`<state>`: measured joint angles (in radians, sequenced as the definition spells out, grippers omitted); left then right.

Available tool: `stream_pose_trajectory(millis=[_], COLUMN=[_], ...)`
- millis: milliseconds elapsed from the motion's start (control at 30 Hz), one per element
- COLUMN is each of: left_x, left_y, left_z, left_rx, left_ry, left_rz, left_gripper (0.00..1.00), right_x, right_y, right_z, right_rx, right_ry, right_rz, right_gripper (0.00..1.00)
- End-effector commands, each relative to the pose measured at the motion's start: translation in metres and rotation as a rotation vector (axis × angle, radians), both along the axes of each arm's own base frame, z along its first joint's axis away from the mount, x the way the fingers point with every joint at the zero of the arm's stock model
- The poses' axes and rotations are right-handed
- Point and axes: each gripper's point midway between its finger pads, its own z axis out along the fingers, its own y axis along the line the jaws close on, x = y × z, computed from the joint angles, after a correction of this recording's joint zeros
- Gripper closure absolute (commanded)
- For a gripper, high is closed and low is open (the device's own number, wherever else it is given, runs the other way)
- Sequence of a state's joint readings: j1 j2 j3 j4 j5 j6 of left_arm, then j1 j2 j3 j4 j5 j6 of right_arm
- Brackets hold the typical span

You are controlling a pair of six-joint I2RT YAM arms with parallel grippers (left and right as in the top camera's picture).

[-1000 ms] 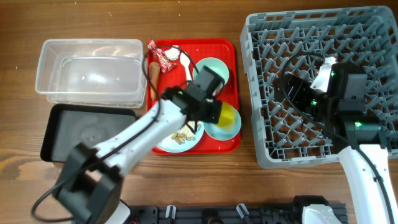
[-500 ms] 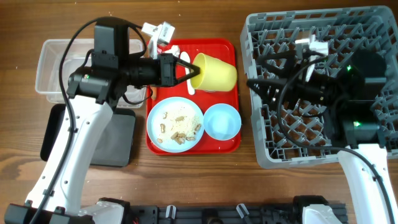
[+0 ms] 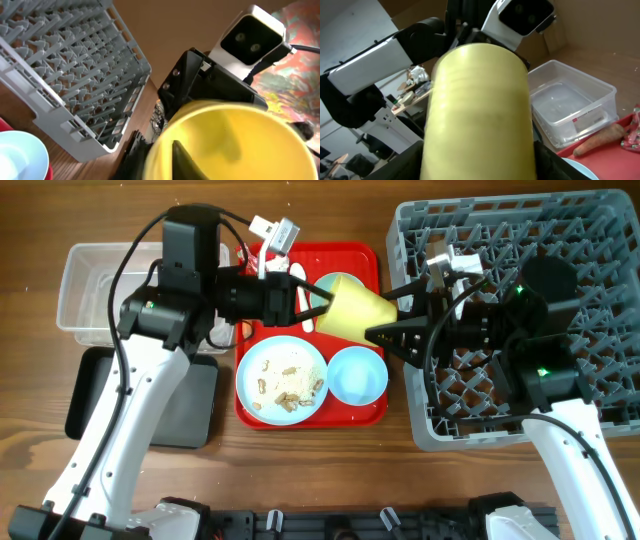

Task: Sort waste into correct bins and load items into the dishwasher rack
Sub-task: 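Place the yellow cup in the dish rack with the right gripper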

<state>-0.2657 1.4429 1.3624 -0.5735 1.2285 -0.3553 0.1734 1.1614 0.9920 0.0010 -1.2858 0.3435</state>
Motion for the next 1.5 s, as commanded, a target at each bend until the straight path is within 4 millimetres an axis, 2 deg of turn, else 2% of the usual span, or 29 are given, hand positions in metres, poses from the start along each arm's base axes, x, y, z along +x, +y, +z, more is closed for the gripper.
stream_pose_trajectory(millis=[0,100,167,233,300,333,433,567,667,733,800,867,933,967,1067,1133,1200,1267,1333,1367,1400,1467], left_x=[-0.002,0.018,0.043,0.058,0.063,0.065,0.07,0.076,0.077,0.076,0.074,0.073,0.073,0.073,0.068,0.065,0.064,0.064,0.063,0.062,0.061,0.06], left_y=[-0.006,0.014,0.046,0.084,0.105,0.113,0.124,0.131,0.13,0.127,0.122,0.116,0.113,0.11,0.101,0.097,0.093,0.09,0.085,0.084,0.082,0.08], left_z=[0.004,0.0,-0.014,-0.031,-0.04,-0.045,-0.054,-0.062,-0.065,-0.065,-0.065,-0.064,-0.064,-0.065,-0.067,-0.068,-0.069,-0.073,-0.073,-0.074,-0.074,-0.074], left_rx=[-0.015,0.012,0.072,0.131,0.159,0.174,0.225,0.282,0.3,0.301,0.302,0.301,0.309,0.317,0.323,0.326,0.335,0.37,0.373,0.377,0.379,0.379], left_ry=[-0.036,-0.035,0.011,0.097,0.148,0.17,0.183,0.175,0.171,0.17,0.167,0.157,0.147,0.145,0.149,0.153,0.147,0.138,0.134,0.132,0.131,0.129], left_rz=[-0.025,0.072,0.219,0.359,0.428,0.459,0.518,0.57,0.577,0.569,0.556,0.54,0.538,0.535,0.51,0.496,0.489,0.499,0.488,0.486,0.482,0.475], left_gripper=[0.0,0.0,0.0,0.0,0.0,0.0,0.0,0.0,0.0,0.0,0.0,0.0,0.0,0.0,0.0,0.0,0.0,0.0,0.0,0.0,0.0,0.0], right_x=[-0.003,0.016,0.037,0.055,0.067,0.067,0.042,0.014,0.011,0.01,0.015,0.033,0.056,0.079,0.117,0.135,0.147,0.149,0.148,0.144,0.14,0.142], right_y=[0.002,-0.024,-0.061,-0.099,-0.137,-0.159,-0.196,-0.212,-0.218,-0.233,-0.239,-0.242,-0.247,-0.252,-0.26,-0.262,-0.253,-0.259,-0.255,-0.253,-0.252,-0.252], right_z=[0.005,0.005,0.0,-0.017,-0.051,-0.078,-0.136,-0.162,-0.167,-0.16,-0.141,-0.122,-0.119,-0.124,-0.143,-0.158,-0.171,-0.189,-0.196,-0.199,-0.201,-0.197], right_rx=[0.005,0.001,-0.013,-0.044,-0.113,-0.186,-0.422,-0.571,-0.629,-0.686,-0.714,-0.713,-0.716,-0.719,-0.737,-0.748,-0.742,-0.754,-0.756,-0.76,-0.769,-0.767], right_ry=[-0.017,-0.005,0.051,0.169,0.349,0.474,0.716,0.85,0.845,0.835,0.812,0.812,0.818,0.834,0.898,0.934,0.933,1.01,1.038,1.062,1.078,1.06], right_rz=[0.025,-0.083,-0.259,-0.465,-0.703,-0.846,-1.078,-1.158,-1.168,-1.236,-1.25,-1.251,-1.249,-1.248,-1.23,-1.206,-1.123,-1.155,-1.131,-1.113,-1.106,-1.107], right_gripper=[0.51,0.51,0.51,0.5,0.5,0.51,0.53,0.52,0.52,0.52,0.52,0.51,0.51,0.51,0.51,0.51,0.51,0.51,0.51,0.48,0.39,0.14])
